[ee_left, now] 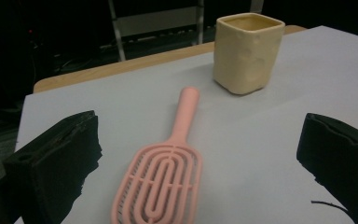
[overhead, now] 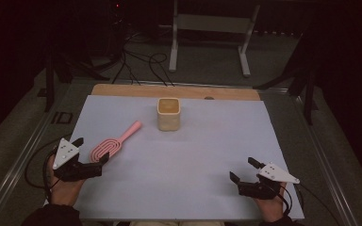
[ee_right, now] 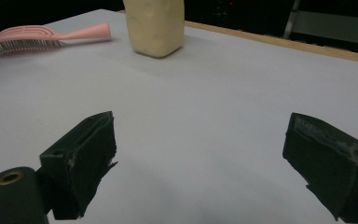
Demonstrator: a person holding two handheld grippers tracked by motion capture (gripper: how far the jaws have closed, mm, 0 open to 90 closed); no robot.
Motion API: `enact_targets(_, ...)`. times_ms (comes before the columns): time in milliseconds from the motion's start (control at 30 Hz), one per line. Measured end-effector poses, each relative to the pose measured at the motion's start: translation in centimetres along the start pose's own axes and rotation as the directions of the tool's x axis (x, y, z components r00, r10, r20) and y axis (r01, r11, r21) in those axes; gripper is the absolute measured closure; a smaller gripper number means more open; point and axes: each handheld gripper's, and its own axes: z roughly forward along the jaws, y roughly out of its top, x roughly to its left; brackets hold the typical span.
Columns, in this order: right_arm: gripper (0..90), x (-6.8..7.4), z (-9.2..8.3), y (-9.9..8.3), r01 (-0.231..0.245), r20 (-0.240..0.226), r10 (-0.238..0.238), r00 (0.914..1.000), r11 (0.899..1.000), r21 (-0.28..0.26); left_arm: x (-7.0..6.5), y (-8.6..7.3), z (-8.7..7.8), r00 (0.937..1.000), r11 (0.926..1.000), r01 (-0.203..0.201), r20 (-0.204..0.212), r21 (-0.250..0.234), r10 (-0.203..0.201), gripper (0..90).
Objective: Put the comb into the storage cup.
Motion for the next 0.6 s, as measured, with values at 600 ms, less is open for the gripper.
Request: enact_targets(600, 9.2, -0.2, 0.4, -0.1, -0.007, 0.003, 0.007, 1.0, 1.0, 0.001, 1.7, 1.4, 2.0, 0.9998, 0.9993, 0.009, -0.016, 0.036, -0.009, 0.0)
